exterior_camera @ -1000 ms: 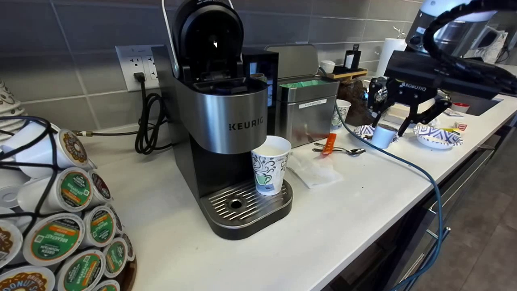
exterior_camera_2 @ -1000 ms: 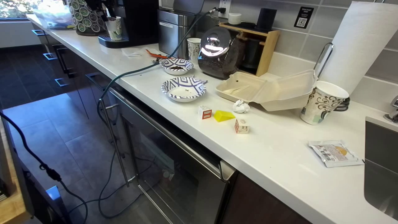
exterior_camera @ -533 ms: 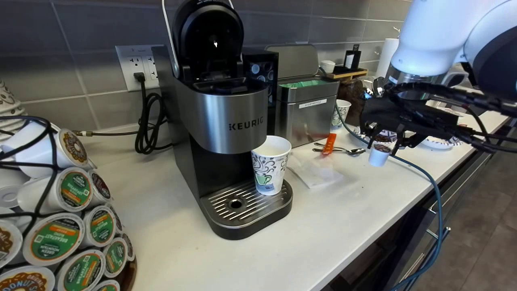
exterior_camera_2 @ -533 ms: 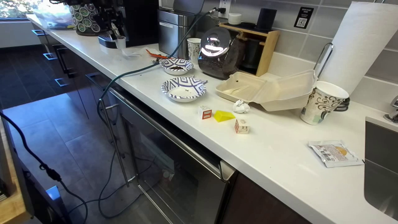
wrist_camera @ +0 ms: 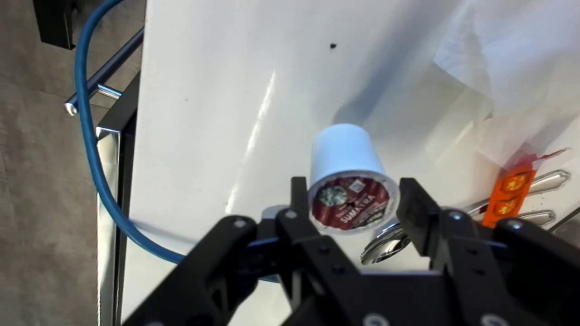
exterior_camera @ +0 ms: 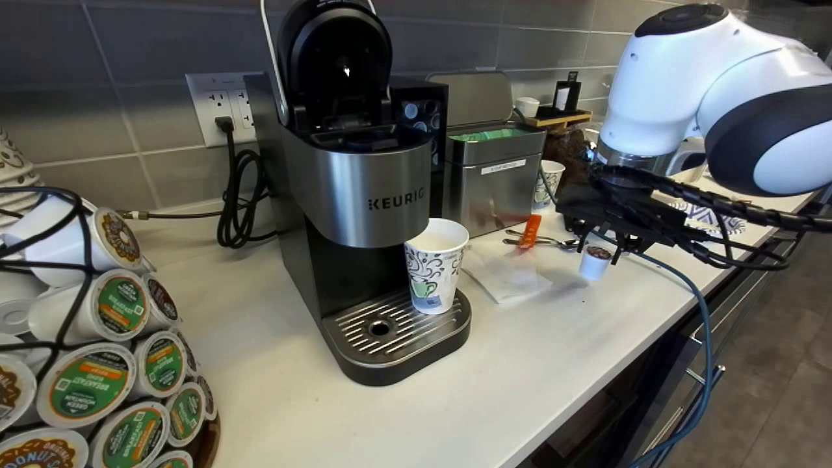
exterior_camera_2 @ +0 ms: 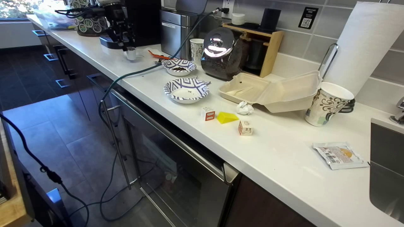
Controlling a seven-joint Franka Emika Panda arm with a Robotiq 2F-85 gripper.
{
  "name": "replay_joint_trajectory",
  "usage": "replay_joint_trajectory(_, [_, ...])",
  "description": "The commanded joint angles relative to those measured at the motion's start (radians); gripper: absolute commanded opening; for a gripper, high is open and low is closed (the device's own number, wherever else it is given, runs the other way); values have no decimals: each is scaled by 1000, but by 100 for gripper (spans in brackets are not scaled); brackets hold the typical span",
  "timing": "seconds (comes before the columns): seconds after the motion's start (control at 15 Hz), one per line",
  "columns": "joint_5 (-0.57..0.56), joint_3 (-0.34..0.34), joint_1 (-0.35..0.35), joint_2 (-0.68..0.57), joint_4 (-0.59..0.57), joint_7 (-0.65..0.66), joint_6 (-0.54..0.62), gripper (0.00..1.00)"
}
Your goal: Remove the coffee pod from the coffeemaker.
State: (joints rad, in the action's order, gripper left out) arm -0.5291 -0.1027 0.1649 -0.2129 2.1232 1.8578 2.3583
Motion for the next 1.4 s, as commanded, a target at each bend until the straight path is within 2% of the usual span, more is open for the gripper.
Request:
replay_joint_trajectory(0.0, [-16, 35, 35, -43, -31, 42, 18, 27])
replay_joint_trajectory(0.13, [-15, 43, 45, -53, -40, 44, 9, 27])
replay_joint_trajectory(0.2, [-15, 47, 52, -54, -44, 46, -1, 77])
replay_joint_trajectory(0.27, [-11, 50, 56, -56, -47, 44, -3, 80])
replay_joint_trajectory(0.47, [0, 52, 64, -35, -35, 44, -8, 99])
replay_joint_trajectory(0.67, [29, 43, 59, 58, 29, 41, 17, 100])
replay_joint_trajectory(0.73, [67, 27, 47, 98, 60, -20, 40, 100])
replay_joint_trajectory(0.8, [100, 2, 36, 150, 109, -146, 60, 100])
replay_joint_trajectory(1.0, [123, -35, 54, 305, 247, -291, 34, 99])
replay_joint_trajectory(1.33, [130, -116, 66, 585, 494, -489, 79, 100])
